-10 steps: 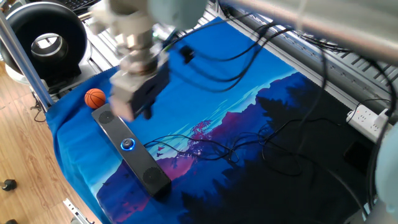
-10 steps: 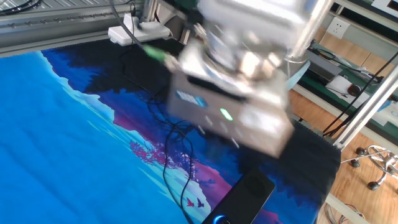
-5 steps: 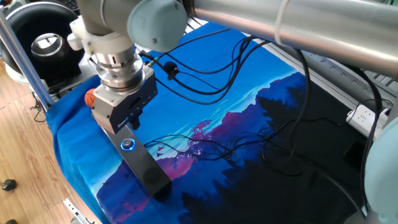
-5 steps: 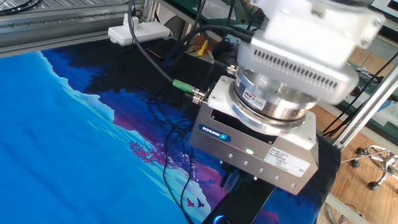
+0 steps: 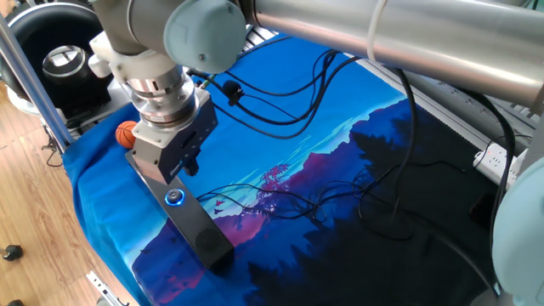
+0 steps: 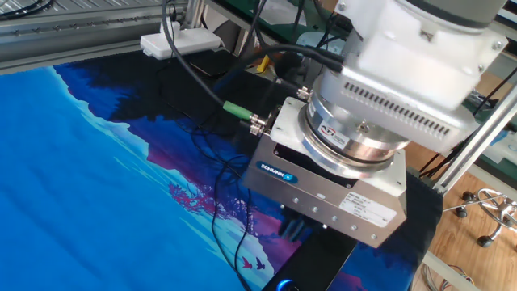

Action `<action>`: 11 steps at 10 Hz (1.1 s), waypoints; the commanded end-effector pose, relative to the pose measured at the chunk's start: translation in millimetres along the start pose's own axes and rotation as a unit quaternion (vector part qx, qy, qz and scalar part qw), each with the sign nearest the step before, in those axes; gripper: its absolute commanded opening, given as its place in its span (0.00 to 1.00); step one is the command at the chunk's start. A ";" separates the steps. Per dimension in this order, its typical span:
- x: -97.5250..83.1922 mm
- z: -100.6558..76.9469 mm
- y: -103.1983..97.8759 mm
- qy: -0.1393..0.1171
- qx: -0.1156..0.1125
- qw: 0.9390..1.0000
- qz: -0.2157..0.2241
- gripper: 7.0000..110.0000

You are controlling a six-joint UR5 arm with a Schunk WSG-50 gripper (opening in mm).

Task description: Turn the knob to increase the volume of the speaker

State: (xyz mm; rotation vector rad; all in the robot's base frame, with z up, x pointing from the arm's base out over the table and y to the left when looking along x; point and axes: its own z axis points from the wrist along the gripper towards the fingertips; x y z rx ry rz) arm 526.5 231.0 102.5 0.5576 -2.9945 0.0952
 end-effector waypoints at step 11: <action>-32.4 16.8 46.6 0.006 0.000 1.000 0.029 0.00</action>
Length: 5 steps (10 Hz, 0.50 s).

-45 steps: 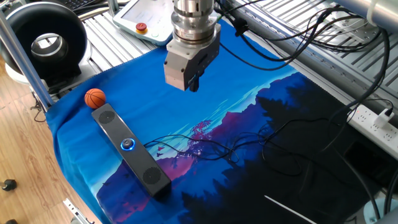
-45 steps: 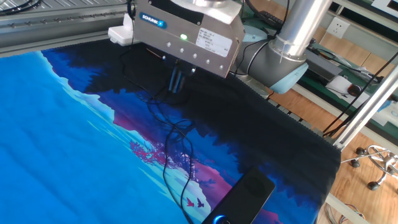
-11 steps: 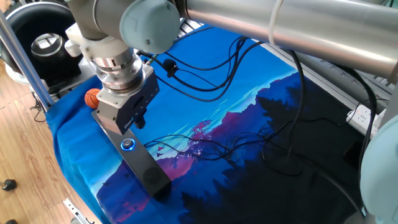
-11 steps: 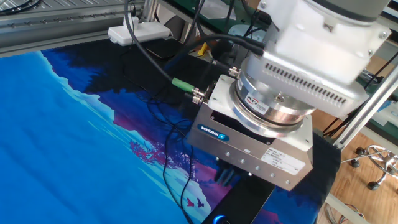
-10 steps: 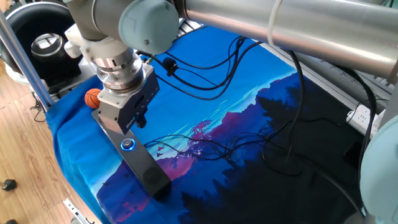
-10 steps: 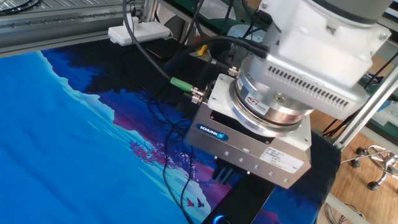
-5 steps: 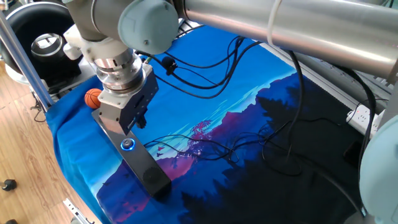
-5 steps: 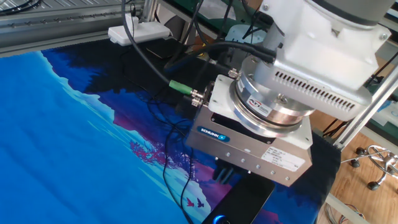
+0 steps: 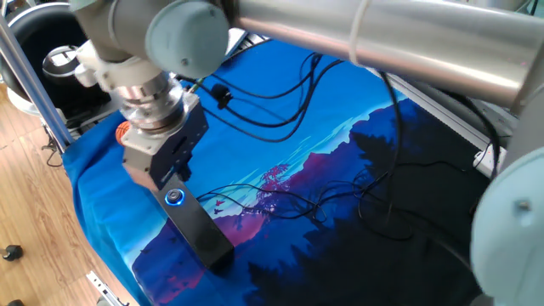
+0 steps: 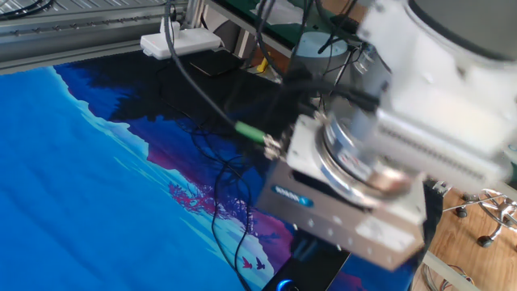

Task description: Turn the knob to increase the volume of the speaker

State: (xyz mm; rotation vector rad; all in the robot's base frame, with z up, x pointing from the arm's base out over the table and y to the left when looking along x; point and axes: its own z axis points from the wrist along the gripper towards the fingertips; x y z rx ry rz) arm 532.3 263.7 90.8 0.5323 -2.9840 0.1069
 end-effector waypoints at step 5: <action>-21.3 18.1 26.0 -0.006 -0.007 1.000 -0.003 0.00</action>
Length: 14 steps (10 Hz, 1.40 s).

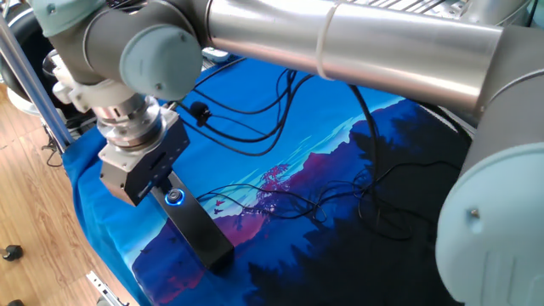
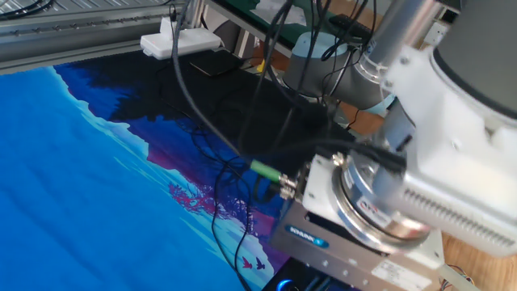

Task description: Turn the knob to increase the volume of the speaker

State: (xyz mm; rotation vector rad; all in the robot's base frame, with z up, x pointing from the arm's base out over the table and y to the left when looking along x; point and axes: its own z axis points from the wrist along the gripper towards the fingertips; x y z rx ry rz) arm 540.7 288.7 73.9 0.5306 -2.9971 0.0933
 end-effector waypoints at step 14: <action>8.0 9.2 8.5 0.008 -0.017 0.998 -0.062 0.00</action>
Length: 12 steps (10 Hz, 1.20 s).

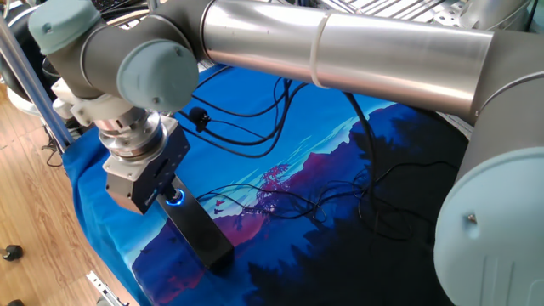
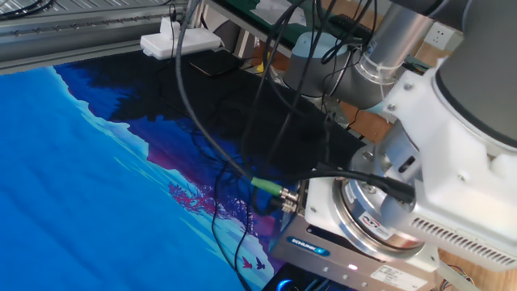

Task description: Turn the knob to increase the volume of the speaker

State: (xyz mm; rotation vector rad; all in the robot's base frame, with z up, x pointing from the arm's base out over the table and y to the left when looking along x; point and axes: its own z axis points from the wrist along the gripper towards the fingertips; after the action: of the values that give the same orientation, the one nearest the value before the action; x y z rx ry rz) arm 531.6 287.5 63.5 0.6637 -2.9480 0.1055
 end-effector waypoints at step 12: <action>-16.5 -7.3 7.2 -0.025 -0.031 0.999 -0.021 0.00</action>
State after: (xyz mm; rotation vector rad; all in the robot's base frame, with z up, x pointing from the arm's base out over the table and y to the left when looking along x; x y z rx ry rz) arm 544.0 299.6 64.8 0.7489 -2.9683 0.0096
